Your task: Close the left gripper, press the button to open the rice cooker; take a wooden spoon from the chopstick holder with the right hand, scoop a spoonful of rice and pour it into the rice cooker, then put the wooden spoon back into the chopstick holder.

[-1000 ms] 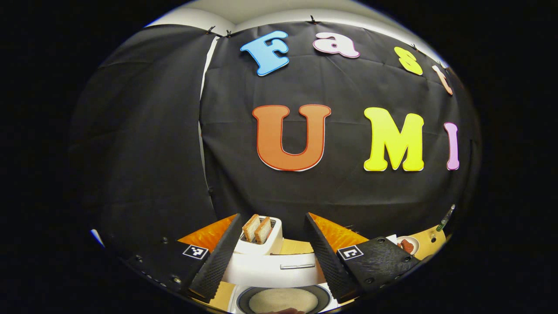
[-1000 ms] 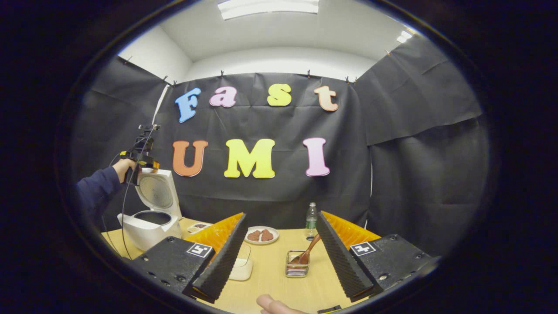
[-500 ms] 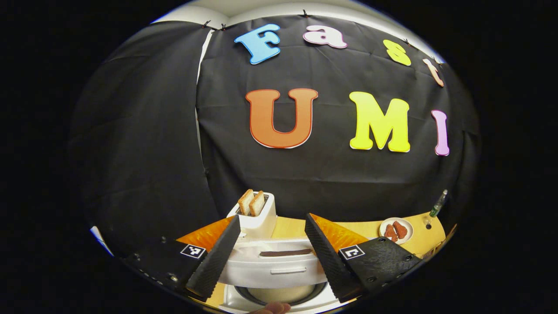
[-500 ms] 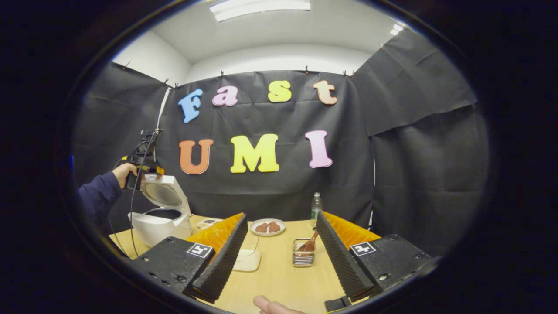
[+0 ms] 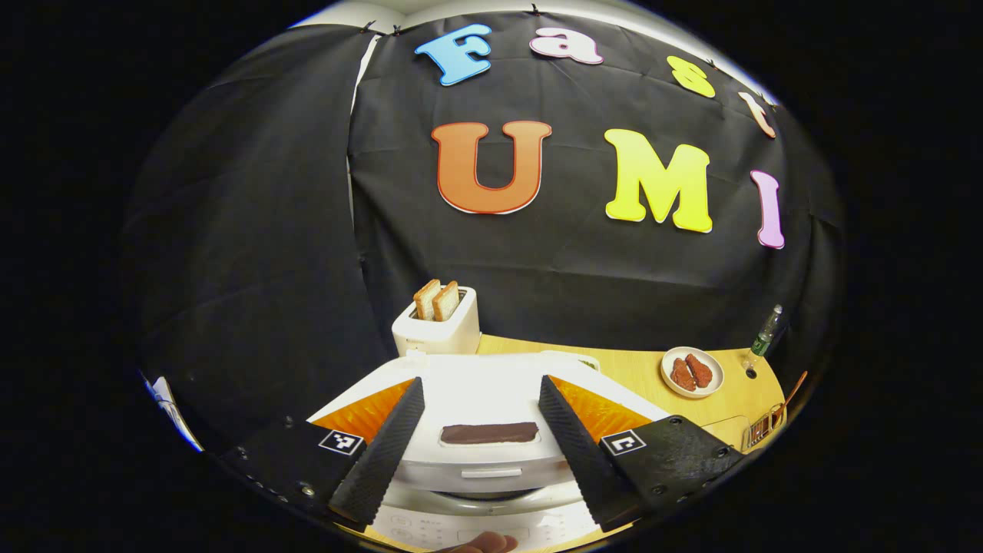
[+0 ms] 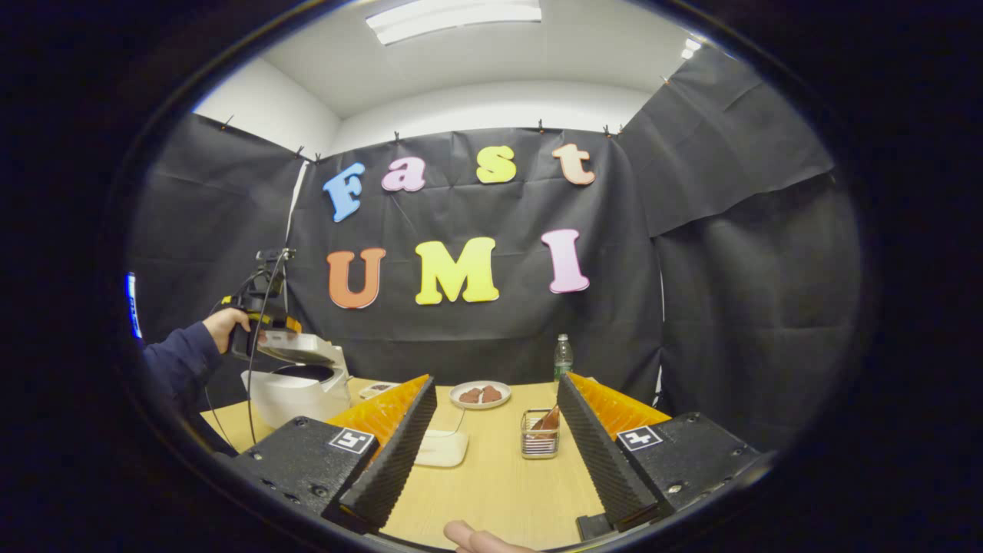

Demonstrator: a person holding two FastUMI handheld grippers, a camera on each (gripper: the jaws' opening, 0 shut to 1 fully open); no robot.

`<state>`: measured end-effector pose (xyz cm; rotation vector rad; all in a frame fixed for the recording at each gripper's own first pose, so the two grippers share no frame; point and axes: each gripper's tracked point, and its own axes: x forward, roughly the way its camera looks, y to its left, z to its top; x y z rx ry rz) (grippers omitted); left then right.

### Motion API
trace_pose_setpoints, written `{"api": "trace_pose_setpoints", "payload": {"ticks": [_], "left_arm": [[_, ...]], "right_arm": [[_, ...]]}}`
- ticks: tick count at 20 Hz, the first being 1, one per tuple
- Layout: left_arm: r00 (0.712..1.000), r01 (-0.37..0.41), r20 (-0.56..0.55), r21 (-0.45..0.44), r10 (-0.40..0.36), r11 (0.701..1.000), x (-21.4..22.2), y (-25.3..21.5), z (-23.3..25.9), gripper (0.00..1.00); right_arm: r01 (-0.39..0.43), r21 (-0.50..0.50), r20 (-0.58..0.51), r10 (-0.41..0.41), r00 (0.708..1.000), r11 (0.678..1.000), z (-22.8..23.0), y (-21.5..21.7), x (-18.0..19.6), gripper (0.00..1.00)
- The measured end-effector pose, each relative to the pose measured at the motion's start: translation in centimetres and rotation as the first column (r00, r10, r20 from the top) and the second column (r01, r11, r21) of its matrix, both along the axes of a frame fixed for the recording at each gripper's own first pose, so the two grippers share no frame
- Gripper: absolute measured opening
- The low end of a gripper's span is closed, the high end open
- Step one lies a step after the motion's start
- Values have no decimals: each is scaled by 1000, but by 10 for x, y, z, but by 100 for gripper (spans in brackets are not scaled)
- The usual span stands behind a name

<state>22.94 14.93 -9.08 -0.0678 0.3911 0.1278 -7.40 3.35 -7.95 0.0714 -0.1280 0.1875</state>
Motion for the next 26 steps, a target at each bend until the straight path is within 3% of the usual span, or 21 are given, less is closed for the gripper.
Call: {"api": "trace_pose_setpoints", "payload": {"ticks": [5, 10, 11, 15, 19, 26], "left_arm": [[996, 9, -84, 46, -5, 999, -20, -4, -30, 99], [987, 17, -162, 49, -9, 999, -38, -5, -44, 99], [987, 19, -163, 47, -11, 999, -39, -6, -44, 99], [986, 28, -163, 15, -25, 999, -46, -6, -46, 99], [971, 36, -236, -24, -41, 999, -54, -9, -74, 99], [986, 43, -163, -14, -45, 999, -44, -8, -70, 100]], "right_arm": [[-3, -6, -11, 3, 1000, 1000, -5, -1, -9, 100], [-29, -1, -36, 29, 999, 1000, -9, 8, -16, 96], [-42, 3, -36, 42, 998, 999, -9, 10, -17, 100], [-82, 3, -38, 82, 996, 997, -10, 18, -22, 100], [-82, -2, -30, 82, 996, 997, -9, 19, -24, 99], [-70, -2, -48, 69, 996, 998, -17, 19, -20, 99]]}}
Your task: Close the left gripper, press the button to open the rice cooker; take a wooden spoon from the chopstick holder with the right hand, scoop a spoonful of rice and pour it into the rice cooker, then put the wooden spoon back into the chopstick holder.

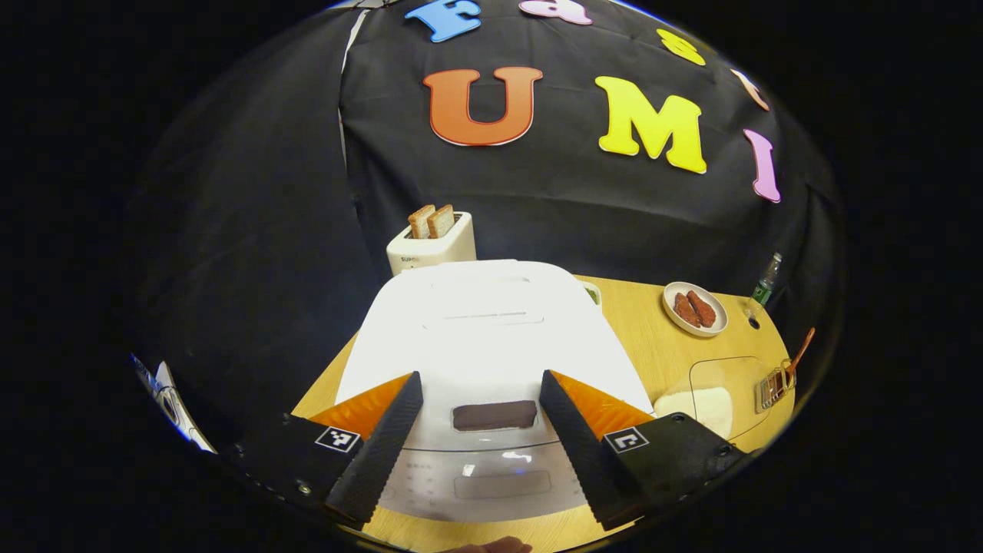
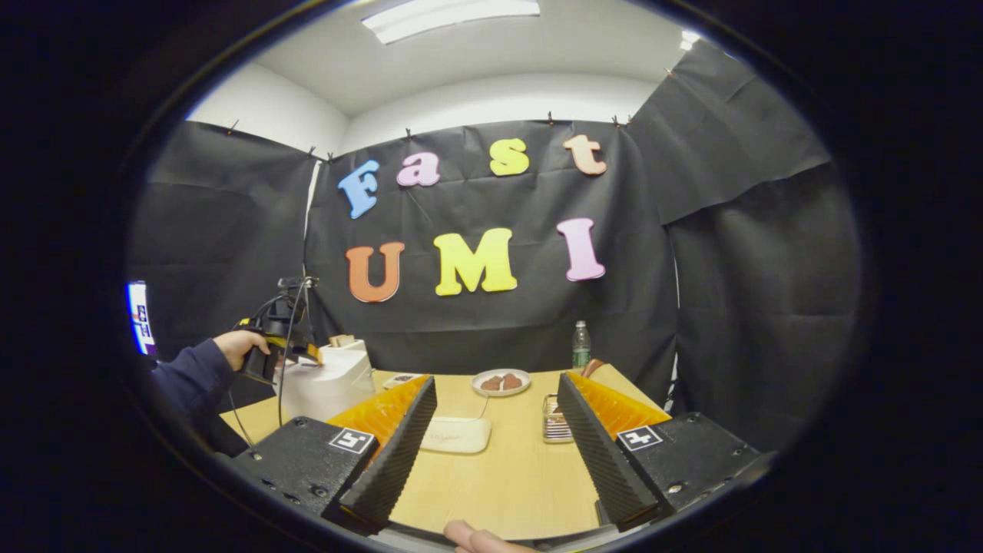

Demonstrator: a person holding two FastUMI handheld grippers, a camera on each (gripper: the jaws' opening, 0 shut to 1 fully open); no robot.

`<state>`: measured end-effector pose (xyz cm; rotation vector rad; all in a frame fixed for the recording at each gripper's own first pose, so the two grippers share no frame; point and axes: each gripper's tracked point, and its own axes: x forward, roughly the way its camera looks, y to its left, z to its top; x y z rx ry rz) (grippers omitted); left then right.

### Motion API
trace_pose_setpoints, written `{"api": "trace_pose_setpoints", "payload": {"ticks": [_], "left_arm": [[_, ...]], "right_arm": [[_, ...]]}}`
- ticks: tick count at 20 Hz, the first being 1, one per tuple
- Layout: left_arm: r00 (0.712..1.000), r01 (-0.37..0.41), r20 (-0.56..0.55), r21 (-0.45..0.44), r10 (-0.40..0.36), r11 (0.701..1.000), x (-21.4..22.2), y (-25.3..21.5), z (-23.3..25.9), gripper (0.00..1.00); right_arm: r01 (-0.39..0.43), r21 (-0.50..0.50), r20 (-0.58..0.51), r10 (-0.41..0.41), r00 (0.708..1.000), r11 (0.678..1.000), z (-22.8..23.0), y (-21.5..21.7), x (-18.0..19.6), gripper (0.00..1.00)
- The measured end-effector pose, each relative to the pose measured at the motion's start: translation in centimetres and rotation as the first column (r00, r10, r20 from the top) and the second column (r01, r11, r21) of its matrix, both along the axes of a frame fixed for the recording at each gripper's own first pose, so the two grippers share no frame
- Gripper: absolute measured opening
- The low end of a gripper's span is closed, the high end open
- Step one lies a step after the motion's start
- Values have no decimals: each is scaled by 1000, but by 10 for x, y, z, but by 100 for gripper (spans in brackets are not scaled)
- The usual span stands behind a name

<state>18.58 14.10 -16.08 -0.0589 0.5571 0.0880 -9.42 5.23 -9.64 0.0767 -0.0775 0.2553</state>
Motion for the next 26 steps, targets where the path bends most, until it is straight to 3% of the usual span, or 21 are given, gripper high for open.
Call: {"api": "trace_pose_setpoints", "payload": {"ticks": [4, 13, 18, 22, 26], "left_arm": [[998, -23, 57, -8, 24, 1000, 13, 1, -2, 100], [983, 20, 182, -13, -17, 1000, 10, -16, 19, 95], [948, 45, 312, 62, -63, 997, -21, -37, 71, 94], [920, 55, 386, 52, -71, 997, -59, -59, 108, 94], [890, 11, 453, 93, -52, 996, -99, -65, 129, 95]], "right_arm": [[7, -8, -7, -7, 1000, 1000, -4, 0, -1, 99], [68, 20, -13, -67, 998, 998, -7, -23, 11, 99], [89, 47, -43, -87, 995, 995, -15, -28, 19, 99], [96, 39, -42, -95, 995, 995, -14, -29, 21, 100], [128, 23, -15, -128, 992, 991, -7, -36, 21, 96]]}}
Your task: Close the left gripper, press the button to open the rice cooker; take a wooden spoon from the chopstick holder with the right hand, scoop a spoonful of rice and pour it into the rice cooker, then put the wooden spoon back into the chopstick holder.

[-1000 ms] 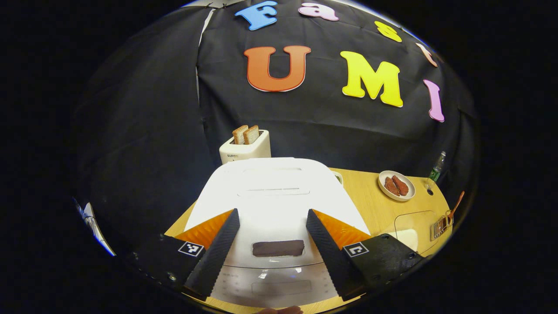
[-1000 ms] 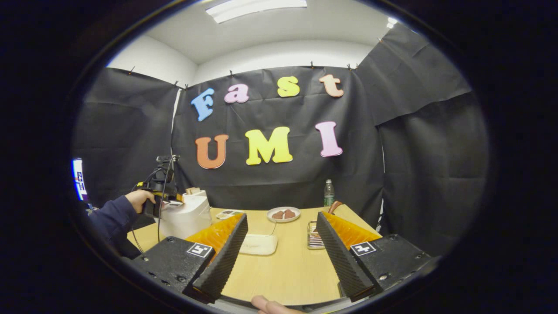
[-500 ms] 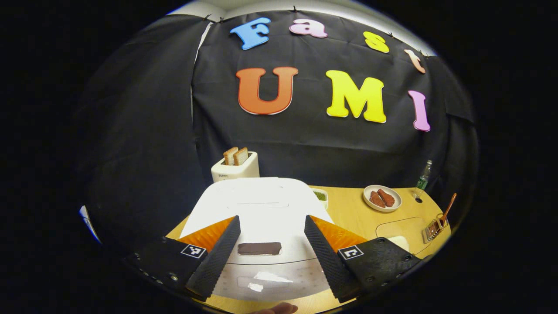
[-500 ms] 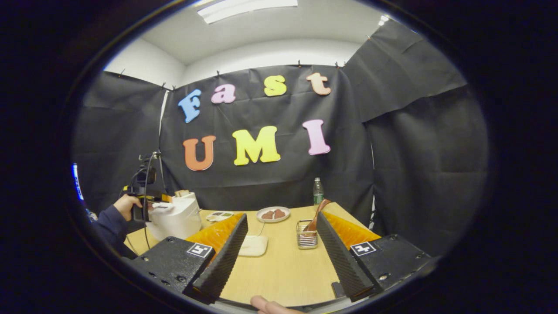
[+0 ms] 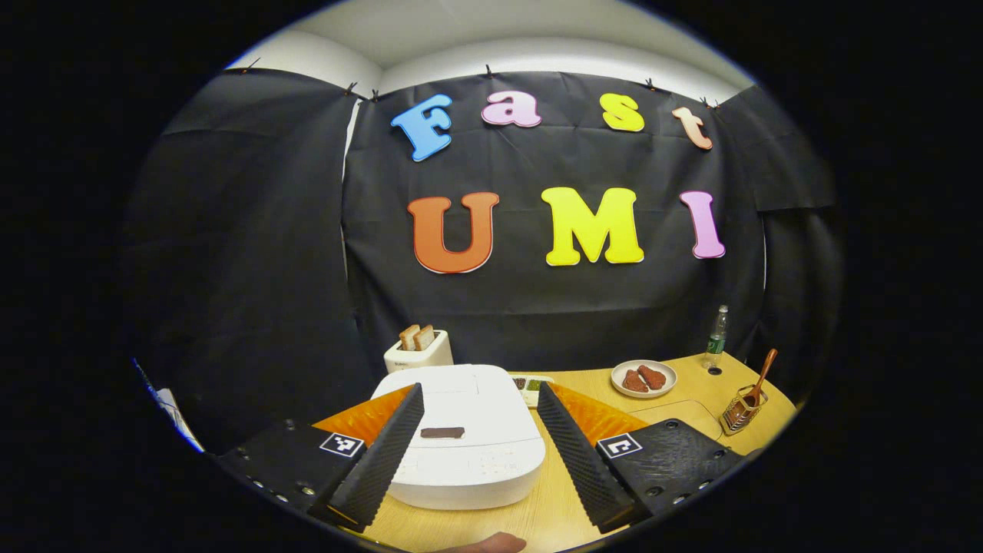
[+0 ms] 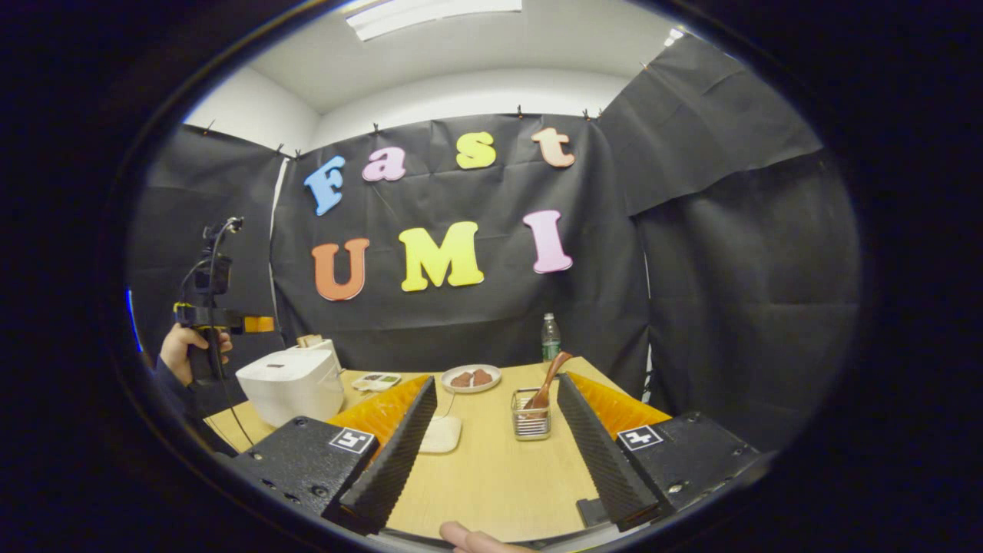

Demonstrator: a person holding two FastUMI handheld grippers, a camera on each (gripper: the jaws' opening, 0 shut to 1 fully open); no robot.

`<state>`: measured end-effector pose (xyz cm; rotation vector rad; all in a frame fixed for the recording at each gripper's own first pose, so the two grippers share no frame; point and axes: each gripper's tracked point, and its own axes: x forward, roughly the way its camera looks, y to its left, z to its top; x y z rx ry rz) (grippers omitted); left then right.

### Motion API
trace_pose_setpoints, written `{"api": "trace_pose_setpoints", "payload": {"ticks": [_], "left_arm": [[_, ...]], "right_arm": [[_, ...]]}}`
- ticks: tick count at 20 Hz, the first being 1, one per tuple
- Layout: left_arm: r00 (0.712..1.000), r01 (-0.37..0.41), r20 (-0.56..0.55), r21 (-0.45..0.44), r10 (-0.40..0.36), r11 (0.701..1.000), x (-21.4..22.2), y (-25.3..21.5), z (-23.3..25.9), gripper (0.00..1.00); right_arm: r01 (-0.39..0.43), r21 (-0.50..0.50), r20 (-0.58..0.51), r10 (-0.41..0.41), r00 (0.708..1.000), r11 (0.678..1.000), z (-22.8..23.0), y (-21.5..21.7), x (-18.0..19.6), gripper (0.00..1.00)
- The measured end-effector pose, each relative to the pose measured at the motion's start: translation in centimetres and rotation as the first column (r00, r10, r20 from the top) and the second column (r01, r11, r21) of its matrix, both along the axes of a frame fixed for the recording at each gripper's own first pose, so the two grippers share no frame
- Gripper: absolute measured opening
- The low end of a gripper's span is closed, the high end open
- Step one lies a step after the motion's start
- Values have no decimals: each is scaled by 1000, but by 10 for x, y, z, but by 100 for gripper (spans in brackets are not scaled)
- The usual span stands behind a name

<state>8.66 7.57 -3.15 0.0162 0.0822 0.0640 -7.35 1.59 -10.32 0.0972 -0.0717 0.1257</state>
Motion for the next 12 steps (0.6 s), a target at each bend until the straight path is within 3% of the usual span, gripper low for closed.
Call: {"api": "trace_pose_setpoints", "payload": {"ticks": [3, 9, 12], "left_arm": [[997, 66, 46, -30, -65, 997, -30, -28, 5, 95], [993, 66, 99, 7, -67, 998, -84, -39, 2, 97], [990, 94, 109, 10, -95, 995, -111, -55, -2, 97]], "right_arm": [[-1, -9, 6, 1, 1000, 1000, 0, 1, -2, 99], [36, -3, 28, -36, 999, 999, 8, -8, -4, 100], [45, -16, 38, -44, 998, 999, 13, -7, -5, 96]]}}
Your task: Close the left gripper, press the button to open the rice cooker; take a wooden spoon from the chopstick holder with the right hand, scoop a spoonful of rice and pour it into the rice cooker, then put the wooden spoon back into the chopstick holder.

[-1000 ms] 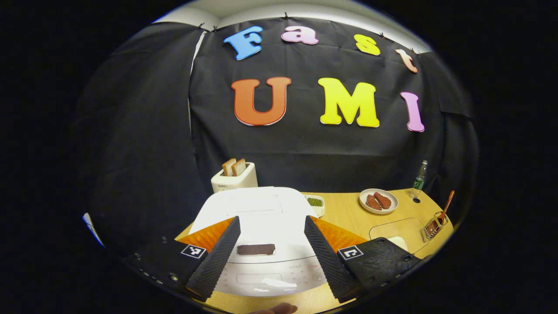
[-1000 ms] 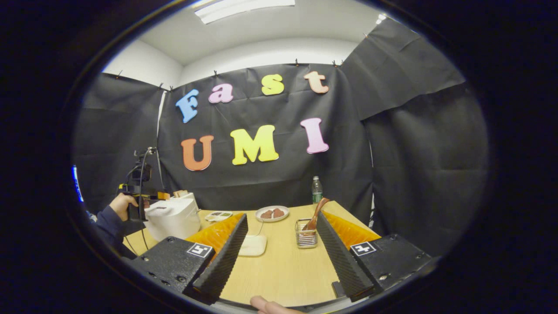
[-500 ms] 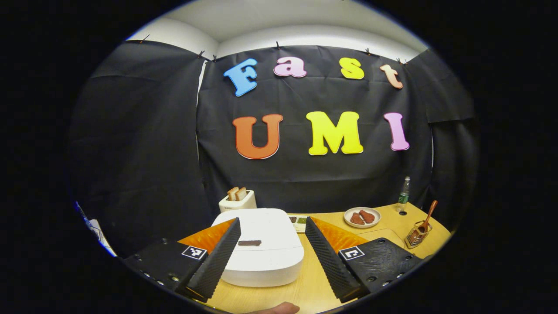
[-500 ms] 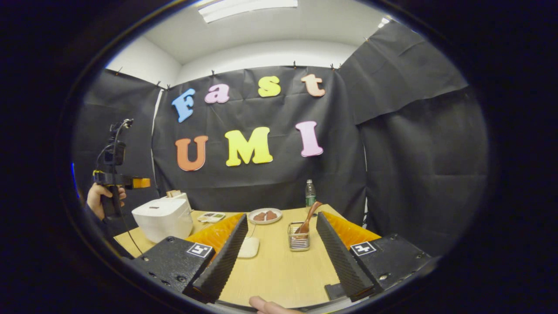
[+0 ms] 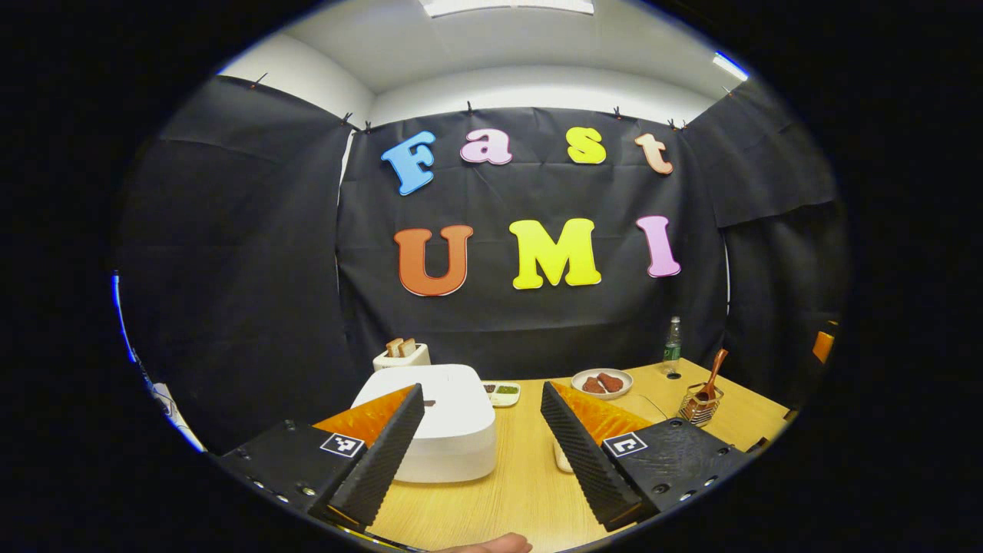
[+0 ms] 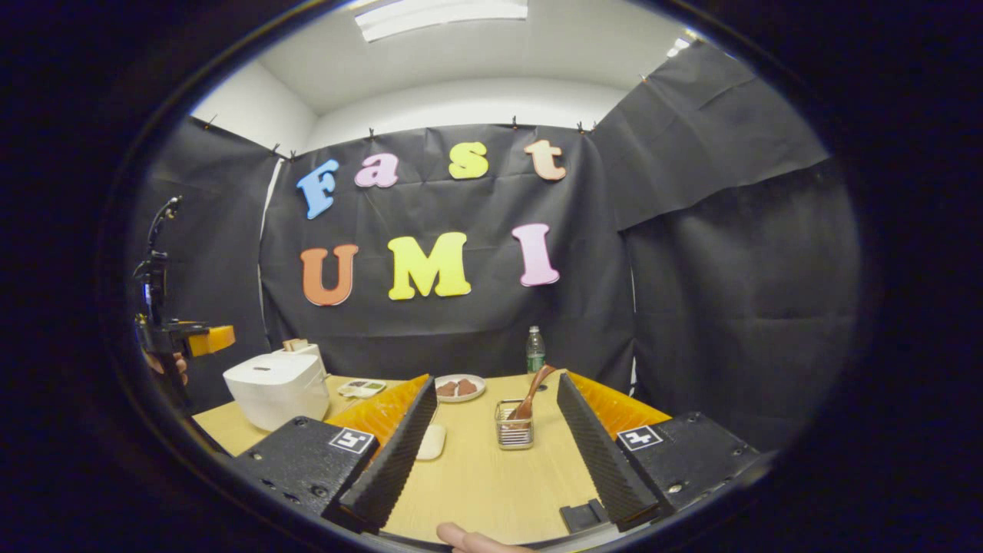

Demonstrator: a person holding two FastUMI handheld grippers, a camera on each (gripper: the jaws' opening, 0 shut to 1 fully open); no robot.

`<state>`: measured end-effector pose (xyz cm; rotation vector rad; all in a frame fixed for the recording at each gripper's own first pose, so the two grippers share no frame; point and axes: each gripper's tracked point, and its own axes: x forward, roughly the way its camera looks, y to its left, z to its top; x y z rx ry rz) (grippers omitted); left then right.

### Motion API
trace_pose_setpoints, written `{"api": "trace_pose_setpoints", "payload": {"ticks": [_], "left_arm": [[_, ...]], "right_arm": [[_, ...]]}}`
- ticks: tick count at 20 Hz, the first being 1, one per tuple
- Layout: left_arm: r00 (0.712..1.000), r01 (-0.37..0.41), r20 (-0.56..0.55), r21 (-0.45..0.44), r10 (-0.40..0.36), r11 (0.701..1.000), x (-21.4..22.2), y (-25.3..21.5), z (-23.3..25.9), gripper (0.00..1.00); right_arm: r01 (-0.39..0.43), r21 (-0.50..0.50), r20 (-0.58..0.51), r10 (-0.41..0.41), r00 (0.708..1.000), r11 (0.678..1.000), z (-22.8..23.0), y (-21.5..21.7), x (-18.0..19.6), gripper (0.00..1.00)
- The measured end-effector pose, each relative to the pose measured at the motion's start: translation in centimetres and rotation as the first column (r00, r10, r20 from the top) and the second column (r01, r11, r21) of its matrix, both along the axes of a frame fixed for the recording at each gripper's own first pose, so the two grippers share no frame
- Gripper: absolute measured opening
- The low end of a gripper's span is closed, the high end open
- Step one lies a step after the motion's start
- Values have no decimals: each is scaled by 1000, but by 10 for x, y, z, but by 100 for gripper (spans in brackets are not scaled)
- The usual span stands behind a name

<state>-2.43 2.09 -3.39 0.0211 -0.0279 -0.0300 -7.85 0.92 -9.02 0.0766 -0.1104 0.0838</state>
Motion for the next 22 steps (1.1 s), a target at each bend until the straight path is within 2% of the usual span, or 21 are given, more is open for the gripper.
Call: {"api": "trace_pose_setpoints", "payload": {"ticks": [1, 6, 8, 12, 14, 15, 19, 22], "left_arm": [[1000, 4, 6, 6, -4, 1000, -7, -3, -1, 97], [998, 41, 43, 3, -41, 999, -30, -29, 16, 97], [999, 34, 42, -10, -33, 999, -36, -30, 16, 96], [999, 21, 38, -34, -20, 999, -42, -29, 13, 95], [998, 51, 35, -52, -49, 997, -48, -38, 14, 95], [998, 58, 40, -58, -55, 997, -50, -38, 16, 95], [997, 49, 59, -50, -46, 998, -53, -33, 15, 95], [995, 85, 65, -61, -81, 994, -50, -42, 11, 95]], "right_arm": [[-1, 6, 5, 1, 1000, 1000, 3, 1, -1, 99], [6, 5, 19, -6, 1000, 1000, 12, 1, -1, 99], [12, 9, 25, -12, 1000, 1000, 16, 2, -1, 99], [7, 19, 14, -7, 1000, 1000, 17, 5, -1, 99], [5, 13, 18, -5, 1000, 1000, 19, 7, -4, 96], [4, 13, 22, -4, 1000, 1000, 19, 6, -3, 99], [2, 28, 18, -2, 1000, 1000, 16, 8, -5, 99], [-25, 37, 7, 25, 1000, 999, 11, 15, -9, 100]]}}
